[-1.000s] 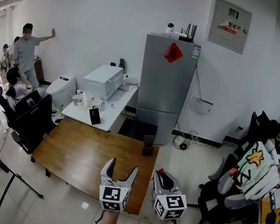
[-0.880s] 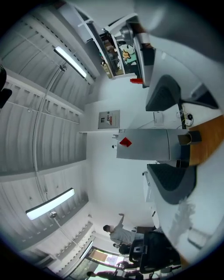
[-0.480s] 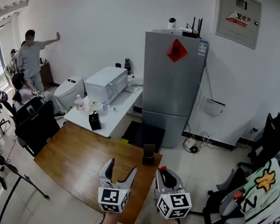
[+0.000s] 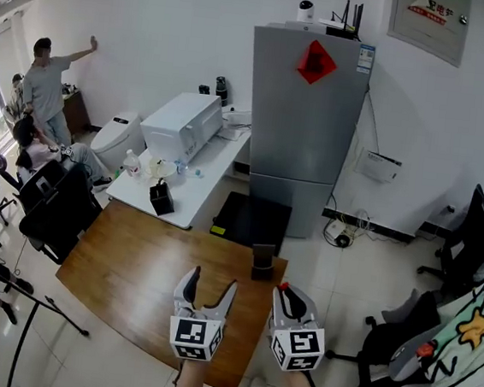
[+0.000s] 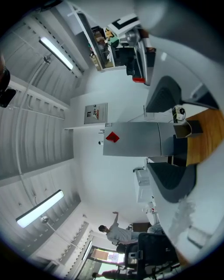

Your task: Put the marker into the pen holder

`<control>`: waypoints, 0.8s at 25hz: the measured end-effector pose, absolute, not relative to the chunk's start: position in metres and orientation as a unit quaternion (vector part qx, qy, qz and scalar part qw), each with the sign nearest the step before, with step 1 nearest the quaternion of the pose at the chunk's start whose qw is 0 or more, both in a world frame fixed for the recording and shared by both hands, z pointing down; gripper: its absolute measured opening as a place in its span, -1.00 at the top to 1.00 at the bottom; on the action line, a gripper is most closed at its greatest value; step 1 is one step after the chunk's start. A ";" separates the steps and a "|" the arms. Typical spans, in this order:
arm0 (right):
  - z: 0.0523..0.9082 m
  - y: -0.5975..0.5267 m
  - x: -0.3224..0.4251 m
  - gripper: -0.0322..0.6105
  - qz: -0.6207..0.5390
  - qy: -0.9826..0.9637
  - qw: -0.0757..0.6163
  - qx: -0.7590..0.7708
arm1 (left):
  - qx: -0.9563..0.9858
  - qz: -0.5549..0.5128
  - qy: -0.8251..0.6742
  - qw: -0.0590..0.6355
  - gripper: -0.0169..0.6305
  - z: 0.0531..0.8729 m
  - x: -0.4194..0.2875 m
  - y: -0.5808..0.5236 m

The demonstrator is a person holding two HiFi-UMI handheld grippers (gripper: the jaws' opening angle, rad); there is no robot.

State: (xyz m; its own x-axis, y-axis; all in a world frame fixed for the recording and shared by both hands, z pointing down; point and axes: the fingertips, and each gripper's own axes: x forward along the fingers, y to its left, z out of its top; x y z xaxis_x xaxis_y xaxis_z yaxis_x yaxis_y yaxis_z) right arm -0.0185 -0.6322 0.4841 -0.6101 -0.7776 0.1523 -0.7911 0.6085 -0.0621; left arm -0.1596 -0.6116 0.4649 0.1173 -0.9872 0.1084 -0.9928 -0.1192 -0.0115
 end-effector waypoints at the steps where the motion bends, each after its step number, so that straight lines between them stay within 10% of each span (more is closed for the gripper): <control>1: 0.489 -0.640 -0.021 0.73 0.059 -0.894 0.057 0.440 | 0.749 0.045 -0.660 0.037 -0.17 0.471 -0.161 -0.618; 20: 0.608 -0.802 -0.085 0.74 0.047 -0.907 0.101 0.405 | 0.799 0.103 -0.587 0.083 -0.08 0.580 -0.188 -0.713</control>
